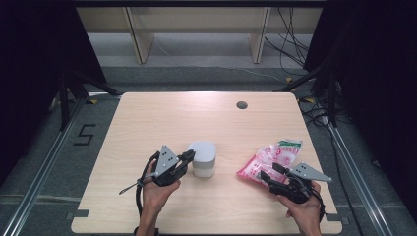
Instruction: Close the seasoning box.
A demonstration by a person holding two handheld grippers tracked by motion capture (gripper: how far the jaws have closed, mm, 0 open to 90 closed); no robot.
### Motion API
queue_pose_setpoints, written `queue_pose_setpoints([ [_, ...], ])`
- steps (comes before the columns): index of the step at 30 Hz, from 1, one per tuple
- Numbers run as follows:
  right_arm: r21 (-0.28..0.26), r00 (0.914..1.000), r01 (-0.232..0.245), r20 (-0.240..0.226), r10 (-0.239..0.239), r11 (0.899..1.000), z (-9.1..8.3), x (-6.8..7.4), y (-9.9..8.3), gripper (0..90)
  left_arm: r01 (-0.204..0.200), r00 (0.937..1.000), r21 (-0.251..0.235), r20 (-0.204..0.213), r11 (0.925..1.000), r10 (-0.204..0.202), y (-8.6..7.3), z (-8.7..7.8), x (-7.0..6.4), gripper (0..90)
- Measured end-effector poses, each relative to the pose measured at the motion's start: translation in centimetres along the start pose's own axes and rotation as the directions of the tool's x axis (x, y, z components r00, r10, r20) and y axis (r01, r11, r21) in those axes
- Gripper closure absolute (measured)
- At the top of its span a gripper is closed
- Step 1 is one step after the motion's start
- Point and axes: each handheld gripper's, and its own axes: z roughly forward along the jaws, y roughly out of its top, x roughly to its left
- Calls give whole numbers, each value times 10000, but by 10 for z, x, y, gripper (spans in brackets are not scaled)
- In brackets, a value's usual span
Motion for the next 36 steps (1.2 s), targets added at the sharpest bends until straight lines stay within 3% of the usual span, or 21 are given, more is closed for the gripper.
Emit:
queue_pose_setpoints([
  [1, -43, 10000, 38, 12, -38, 10000, 1, 0, 0, 402, 135, 9999, -107, 97, 9999, -134, 0, 0, -1, 764],
  [3, -14, 10000, 17, 7, -17, 10000, 0, 0, 0, 400, 60, 9995, 127, 311, 9999, -64, 1, -2, -1, 670],
  [4, 142, 10000, 20, 33, -21, 9999, -1, 0, 0, 400, 246, 9990, 187, 373, 9995, -253, 0, -3, -3, 610],
  [6, 39, 9997, -258, -13, 258, 9997, 0, 1, -1, 400, 257, 9989, 312, 377, 9992, -269, 1, -3, -4, 504],
  [8, -5, 10000, -10, -18, 10, 10000, 0, 0, 0, 400, 408, 9979, 467, 489, 9981, -431, 1, -4, -7, 409],
  [10, 59, 10000, -75, 44, 74, 10000, 0, 1, 0, 400, 576, 9954, 460, 740, 9973, -609, 1, -4, -11, 360],
  [12, 154, 9999, -132, 9, 132, 9998, -1, 2, 0, 400, 408, 9973, 595, 581, 9974, -443, 1, -4, -13, 316],
  [13, 108, 10000, 31, 39, -31, 9999, 0, 1, 0, 400, 442, 9973, 578, 558, 9974, -474, 0, -4, -14, 301],
  [15, 198, 9992, -398, -9, 398, 9990, -1, 4, 0, 400, 470, 9972, 558, 559, 9973, -501, 0, -5, -14, 285],
  [20, 44, 9999, -142, -75, 143, 9999, 1, 3, -1, 400, 541, 9968, 475, 570, 9974, -568, -1, -7, -17, 261],
  [23, 73, 9992, -364, -161, 365, 9993, 0, 5, -1, 400, 629, 9960, 429, 615, 9971, -655, -4, -7, -18, 254],
  [24, 82, 9997, -59, -227, 61, 9999, 0, 2, 0, 399, 636, 9961, 459, 590, 9969, -662, -5, -8, -18, 251],
  [28, 234, 9998, 151, -147, -147, 9996, 1, 2, 0, 397, 667, 9962, 547, 516, 9963, -696, -8, -9, -19, 246],
  [30, 257, 10000, 44, -65, -42, 9997, 0, 4, -1, 397, 703, 9960, 496, 523, 9963, -729, -8, -9, -20, 242],
  [31, 98, 9997, 71, -244, -69, 9999, 2, 4, -1, 397, 720, 9960, 494, 499, 9962, -745, -8, -9, -20, 242],
  [32, 69, 9996, 55, -269, -53, 10000, 2, 4, -1, 397, 462, 9974, 475, 528, 9978, -487, -8, -9, -19, 240],
  [36, 141, 9992, 79, -385, -73, 9999, 2, 5, -1, 396, 727, 9954, 421, 595, 9965, -751, -11, -8, -24, 237],
])
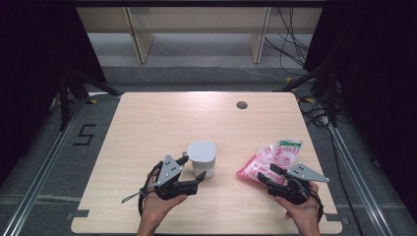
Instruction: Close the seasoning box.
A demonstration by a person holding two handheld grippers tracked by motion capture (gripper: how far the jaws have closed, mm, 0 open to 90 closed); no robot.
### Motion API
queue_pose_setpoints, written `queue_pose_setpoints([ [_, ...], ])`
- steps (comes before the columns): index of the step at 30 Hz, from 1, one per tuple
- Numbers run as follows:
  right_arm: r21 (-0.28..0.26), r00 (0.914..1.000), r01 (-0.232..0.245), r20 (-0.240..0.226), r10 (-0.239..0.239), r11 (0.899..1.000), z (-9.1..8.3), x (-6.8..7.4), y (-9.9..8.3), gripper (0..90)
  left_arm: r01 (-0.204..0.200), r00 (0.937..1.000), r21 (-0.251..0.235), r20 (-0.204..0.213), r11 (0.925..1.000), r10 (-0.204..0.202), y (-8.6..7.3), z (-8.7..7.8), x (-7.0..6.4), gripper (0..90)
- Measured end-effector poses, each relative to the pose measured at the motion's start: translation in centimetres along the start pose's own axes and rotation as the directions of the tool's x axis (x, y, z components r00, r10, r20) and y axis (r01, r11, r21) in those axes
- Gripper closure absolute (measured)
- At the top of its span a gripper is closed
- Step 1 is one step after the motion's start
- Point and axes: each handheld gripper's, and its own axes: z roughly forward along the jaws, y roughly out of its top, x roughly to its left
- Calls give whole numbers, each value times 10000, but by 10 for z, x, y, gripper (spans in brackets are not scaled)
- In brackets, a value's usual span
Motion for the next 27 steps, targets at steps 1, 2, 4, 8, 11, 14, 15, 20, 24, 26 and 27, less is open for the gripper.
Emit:
queue_pose_setpoints([
  [1, 67, 10000, -75, 62, 75, 9999, -1, 2, 0, 396, -9, 10000, 32, 0, 10000, 9, 0, 0, 0, 237],
  [2, 120, 9998, 212, -15, -212, 9997, -1, 1, 0, 396, -58, 10000, 67, -18, 10000, 58, -1, -1, 0, 237],
  [4, 111, 10000, -24, 10, 24, 9999, -1, 3, 0, 395, -94, 9999, 44, -81, 9999, 95, -1, -2, 0, 237],
  [8, 109, 9999, -102, -82, 103, 9999, -1, 4, -1, 387, -78, 9999, -5, -80, 10000, 78, -3, -3, -3, 237],
  [11, 62, 9998, 186, -83, -185, 9998, 1, 3, -2, 382, -166, 9999, 12, 12, 9999, 166, -5, -3, -5, 238],
  [14, 219, 9997, 196, -182, -192, 9996, 0, 6, -2, 377, -167, 9999, 36, 6, 9999, 167, -7, -3, -6, 237],
  [15, 278, 9996, -89, -270, 96, 9996, 0, 9, -2, 376, -122, 9999, 72, 1, 9999, 122, -9, -3, -7, 238],
  [20, 361, 9981, 327, -525, -308, 9988, 2, 10, -3, 373, -383, 9992, 36, 122, 9993, 382, -12, -1, -9, 237],
  [24, 156, 9963, 789, -344, -783, 9968, 2, 9, -3, 372, -233, 9997, 152, 92, 9996, 232, -15, -2, -13, 237],
  [26, 93, 9964, 767, -356, -763, 9970, 2, 10, -4, 372, -222, 9997, 94, 87, 9997, 221, -16, -2, -14, 237],
  [27, 129, 9971, 699, -321, -694, 9975, 2, 11, -4, 371, -531, 9985, 139, 106, 9985, 529, -16, -2, -13, 237],
])
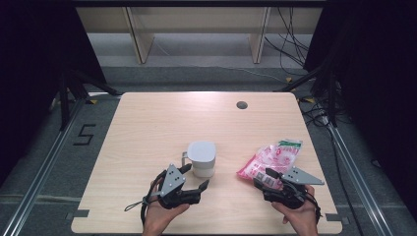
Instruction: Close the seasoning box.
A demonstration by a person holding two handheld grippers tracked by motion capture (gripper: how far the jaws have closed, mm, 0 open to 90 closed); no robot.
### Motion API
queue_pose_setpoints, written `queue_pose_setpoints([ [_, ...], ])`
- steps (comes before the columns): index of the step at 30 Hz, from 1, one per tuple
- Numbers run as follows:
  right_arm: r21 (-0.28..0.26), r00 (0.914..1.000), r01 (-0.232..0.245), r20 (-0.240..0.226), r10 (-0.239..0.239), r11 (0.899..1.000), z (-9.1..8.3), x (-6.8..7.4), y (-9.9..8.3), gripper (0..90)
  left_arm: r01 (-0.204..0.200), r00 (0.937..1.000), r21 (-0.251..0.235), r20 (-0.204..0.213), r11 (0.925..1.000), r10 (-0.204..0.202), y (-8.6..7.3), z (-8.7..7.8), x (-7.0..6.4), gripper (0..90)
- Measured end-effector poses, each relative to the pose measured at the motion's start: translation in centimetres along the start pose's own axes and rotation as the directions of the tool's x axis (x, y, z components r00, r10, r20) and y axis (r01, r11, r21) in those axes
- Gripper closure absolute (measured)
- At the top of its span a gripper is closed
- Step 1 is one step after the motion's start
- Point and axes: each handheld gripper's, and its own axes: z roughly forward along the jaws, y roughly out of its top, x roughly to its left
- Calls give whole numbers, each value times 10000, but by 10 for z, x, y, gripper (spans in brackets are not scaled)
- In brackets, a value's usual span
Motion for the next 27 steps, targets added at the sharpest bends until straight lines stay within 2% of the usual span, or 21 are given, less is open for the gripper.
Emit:
queue_pose_setpoints([
  [1, 0, 9999, 160, 21, -160, 9999, 0, -1, 0, 371, 8, 10000, -10, -5, 10000, -8, -1, 0, -1, 237],
  [2, 6, 9998, 189, 18, -189, 9998, 0, -1, 0, 371, 299, 9995, -69, 40, 9995, -298, -3, 1, -3, 237],
  [3, -50, 10000, 76, -28, -77, 10000, 0, 0, -1, 371, 147, 9999, 17, 42, 9999, -147, -3, 1, -3, 237],
  [4, -69, 9995, 297, 51, -296, 9995, 0, -1, 0, 371, 275, 9996, 61, 50, 9996, -276, -4, 1, -5, 237],
  [5, 12, 9999, -14, -154, 14, 10000, 0, 1, 0, 371, 201, 9997, 9, 111, 9998, -201, -5, 2, -4, 238],
  [6, 39, 9998, 206, -25, -205, 9998, -1, 1, 0, 371, 69, 9999, -66, 158, 10000, -68, -6, 2, -4, 237],
  [7, 86, 9999, -50, -114, 51, 10000, -1, 3, -1, 369, 8, 10000, 105, 94, 9999, -9, -7, 1, -4, 237],
  [8, -26, 9999, 37, -95, -37, 10000, 0, 3, -1, 369, 298, 9995, 119, 86, 9995, -299, -8, 1, -7, 237],
  [10, 85, 9998, 68, -202, -66, 9999, -1, 3, -2, 365, 264, 9996, 145, 110, 9995, -265, -9, 1, -8, 237],
  [11, 252, 9997, -113, -234, 119, 9996, -2, 5, -3, 362, 270, 9995, 126, 149, 9996, -272, -10, 1, -9, 236],
  [12, 390, 9990, -295, -313, 308, 9988, -2, 7, -3, 355, 72, 9997, 104, 213, 9999, -74, -10, 1, -9, 236],
  [15, 430, 9988, 72, -478, -51, 9991, -2, 7, -4, 350, 163, 9998, 160, 146, 9997, -165, -14, 2, -10, 235],
  [16, 560, 9988, -109, -477, 136, 9984, -3, 9, -4, 348, 232, 9997, 159, 71, 9996, -233, -16, 3, -11, 234],
  [17, 610, 9976, 12, -685, 30, 9981, -3, 9, -4, 347, 315, 9994, 116, 134, 9994, -317, -17, 4, -12, 234],
  [18, 597, 9975, -35, -698, 77, 9982, -3, 10, -5, 346, 189, 9997, 231, 129, 9996, -192, -19, 4, -12, 234],
  [21, 758, 9973, -64, -723, 119, 9971, -4, 16, -7, 343, 301, 9994, 233, 159, 9993, -304, -24, 4, -14, 233],
  [22, 757, 9968, 179, -795, -119, 9970, -4, 15, -8, 342, 262, 9995, 233, 176, 9994, -266, -26, 3, -15, 232],
  [24, 968, 9969, 60, -790, 17, 9953, -4, 19, -10, 341, 247, 9995, 267, 197, 9993, -252, -29, 2, -17, 229],
  [25, 847, 9952, 367, -937, -287, 9957, -3, 18, -10, 340, 392, 9989, 149, 244, 9991, -395, -31, 3, -18, 228],
  [26, 949, 9948, 313, -997, -217, 9950, -4, 19, -10, 340, 387, 9990, 207, 195, 9990, -391, -33, 1, -19, 228],
  [27, 944, 9961, 346, -835, -267, 9949, -5, 20, -11, 340, 347, 9993, 257, 159, 9991, -351, -34, 0, -20, 228],
])
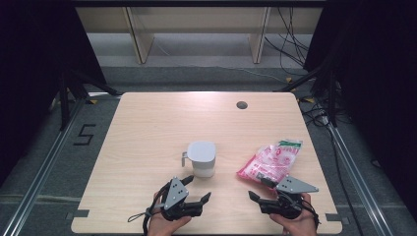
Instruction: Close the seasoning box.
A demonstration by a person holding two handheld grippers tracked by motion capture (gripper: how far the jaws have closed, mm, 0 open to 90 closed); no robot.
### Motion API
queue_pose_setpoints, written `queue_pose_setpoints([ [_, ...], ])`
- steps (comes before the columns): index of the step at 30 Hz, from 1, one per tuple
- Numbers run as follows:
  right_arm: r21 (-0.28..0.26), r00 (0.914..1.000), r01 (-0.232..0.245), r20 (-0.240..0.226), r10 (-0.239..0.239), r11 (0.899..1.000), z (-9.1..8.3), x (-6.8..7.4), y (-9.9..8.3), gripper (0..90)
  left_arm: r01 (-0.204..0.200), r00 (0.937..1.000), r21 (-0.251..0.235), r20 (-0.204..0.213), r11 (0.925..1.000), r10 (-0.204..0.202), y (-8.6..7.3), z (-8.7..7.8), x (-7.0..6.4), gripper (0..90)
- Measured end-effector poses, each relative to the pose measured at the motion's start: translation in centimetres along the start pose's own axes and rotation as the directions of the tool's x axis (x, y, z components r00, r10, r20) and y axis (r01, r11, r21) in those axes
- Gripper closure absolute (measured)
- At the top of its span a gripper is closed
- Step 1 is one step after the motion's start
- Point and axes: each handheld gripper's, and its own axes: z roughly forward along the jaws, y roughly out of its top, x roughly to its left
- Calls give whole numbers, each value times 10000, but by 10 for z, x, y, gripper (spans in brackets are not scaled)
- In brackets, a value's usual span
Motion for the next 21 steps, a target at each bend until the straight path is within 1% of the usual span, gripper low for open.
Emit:
queue_pose_setpoints([
  [1, 14, 10000, -12, -2, 13, 10000, -1, 1, 0, 340, -246, 9997, 51, -33, 9997, 247, -1, -1, 0, 228],
  [2, 68, 10000, -9, -58, 9, 10000, -2, 1, -1, 340, -155, 9998, 45, -101, 9999, 156, -2, -2, -2, 228],
  [3, 62, 9998, -177, -73, 177, 9998, -2, 3, -2, 339, -125, 9998, 74, -127, 9999, 126, -4, -4, -4, 228],
  [4, 125, 9998, -185, -92, 186, 9998, -3, 4, -3, 338, -80, 9999, 4, -60, 10000, 81, -5, -4, -5, 228],
  [5, 144, 10000, -81, -46, 82, 9999, -3, 4, -4, 338, -478, 9988, 44, -63, 9988, 478, -6, -5, -3, 228],
  [6, 247, 9997, -240, -105, 242, 9994, -4, 6, -5, 337, -248, 9996, 92, -126, 9997, 249, -8, -6, -5, 228],
  [7, 289, 9998, -135, -114, 139, 9995, -5, 6, -5, 336, -266, 9993, 219, -259, 9994, 272, -9, -7, -5, 227],
  [8, 277, 9998, -177, -107, 180, 9995, -4, 7, -7, 335, -171, 9998, 205, -130, 9996, 174, -11, -6, -6, 226],
  [9, 193, 9999, -9, -118, 11, 9998, -4, 8, -8, 335, -132, 9998, 168, -124, 9998, 134, -14, -5, -6, 225],
  [10, 329, 9997, 88, -218, -81, 9994, -3, 7, -8, 334, -36, 10000, 318, -90, 9995, 39, -17, -5, -6, 225],
  [11, 505, 9998, -26, -201, 36, 9987, -3, 10, -10, 334, -82, 9998, 429, -172, 9990, 89, -18, -6, -6, 225],
  [12, 569, 9996, 190, -199, -179, 9982, -2, 10, -11, 333, 97, 9999, 239, -67, 9997, -95, -21, -5, -7, 224],
  [13, 831, 9998, 10, -211, 7, 9965, -3, 13, -12, 331, 73, 10000, 273, -61, 9996, -71, -22, -5, -7, 223],
  [14, 703, 9988, 263, -436, -232, 9972, -1, 11, -13, 331, 33, 10000, 313, -42, 9995, -32, -23, -6, -8, 223],
  [15, 875, 9995, 262, -204, -245, 9958, -2, 14, -14, 329, 12, 9999, 405, -114, 9992, -7, -24, -7, -8, 223],
  [16, 1010, 9997, 75, -233, -51, 9949, -3, 17, -15, 329, 34, 10000, 334, -58, 9994, -32, -25, -7, -9, 223],
  [17, 889, 9985, 536, -192, -521, 9946, -2, 16, -16, 328, -271, 9996, 254, 33, 9993, 270, -24, -6, -7, 223],
  [18, 961, 9983, 536, -289, -510, 9939, -1, 17, -17, 327, -64, 10000, 482, -71, 9988, 67, -25, -8, -9, 224],
  [19, 1032, 9978, 587, -383, -550, 9929, -1, 19, -17, 326, 43, 10000, 431, 45, 9991, -45, -26, -7, -11, 224],
  [20, 1101, 9975, 568, -478, -518, 9923, -1, 21, -18, 326, 1, 10000, 442, 58, 9990, -3, -26, -7, -13, 224],
  [21, 1031, 9964, 713, -531, -661, 9921, 0, 21, -18, 326, -257, 9996, 415, 116, 9988, 253, -26, -7, -12, 224],
])
